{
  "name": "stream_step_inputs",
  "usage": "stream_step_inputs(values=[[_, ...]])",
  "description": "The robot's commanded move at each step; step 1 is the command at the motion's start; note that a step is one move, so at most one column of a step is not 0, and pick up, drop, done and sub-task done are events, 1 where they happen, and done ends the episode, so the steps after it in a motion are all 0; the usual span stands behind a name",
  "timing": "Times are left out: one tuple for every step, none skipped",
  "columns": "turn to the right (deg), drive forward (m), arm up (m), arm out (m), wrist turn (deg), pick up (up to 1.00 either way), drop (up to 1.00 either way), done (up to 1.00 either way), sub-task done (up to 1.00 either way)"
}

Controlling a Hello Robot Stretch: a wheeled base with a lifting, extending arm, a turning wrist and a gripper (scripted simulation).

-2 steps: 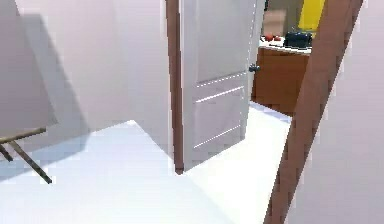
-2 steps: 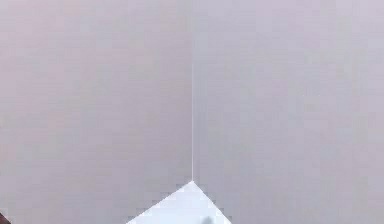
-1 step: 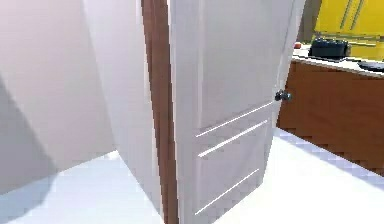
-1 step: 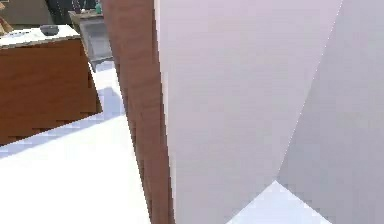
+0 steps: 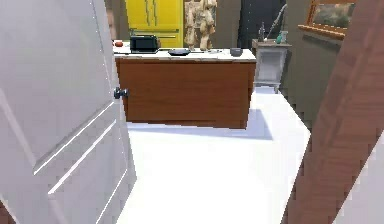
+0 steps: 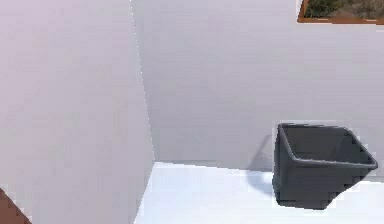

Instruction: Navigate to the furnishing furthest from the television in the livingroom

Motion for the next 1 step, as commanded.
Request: stream_step_inputs(values=[[6.0,0.0,0.0,0.0,0.0,0.0,0.0,0.0,0.0]])
